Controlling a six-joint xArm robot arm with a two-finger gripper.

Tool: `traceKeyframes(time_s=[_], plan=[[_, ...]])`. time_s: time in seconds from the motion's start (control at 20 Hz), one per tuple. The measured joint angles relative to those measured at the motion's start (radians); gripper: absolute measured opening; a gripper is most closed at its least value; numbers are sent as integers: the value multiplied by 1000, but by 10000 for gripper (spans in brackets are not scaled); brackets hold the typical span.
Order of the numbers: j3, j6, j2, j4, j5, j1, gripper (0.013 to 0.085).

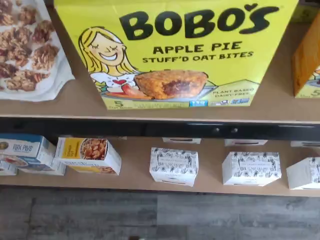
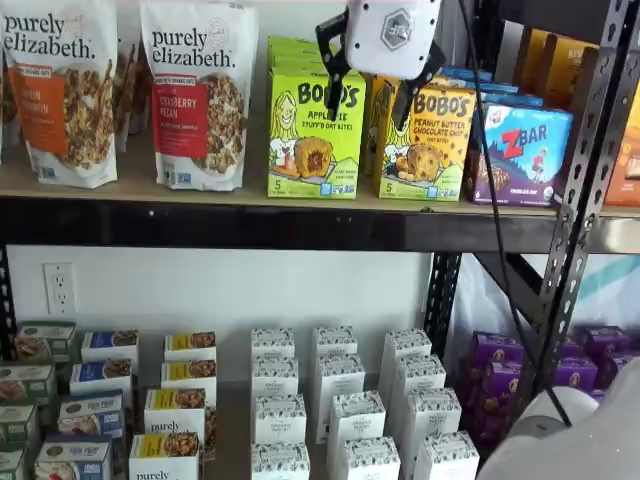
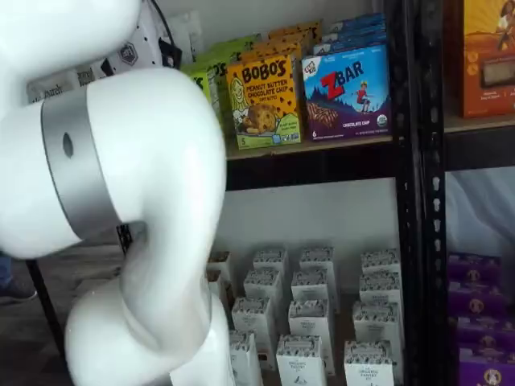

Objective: Pick the green box on the top shelf, the fourth from the left

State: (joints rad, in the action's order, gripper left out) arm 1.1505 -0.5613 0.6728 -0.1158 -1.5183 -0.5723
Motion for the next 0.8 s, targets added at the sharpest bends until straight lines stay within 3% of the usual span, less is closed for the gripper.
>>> traceKeyframes(time_s=[0.8], plan=[[21,-6,-68,-27,62,2,850]])
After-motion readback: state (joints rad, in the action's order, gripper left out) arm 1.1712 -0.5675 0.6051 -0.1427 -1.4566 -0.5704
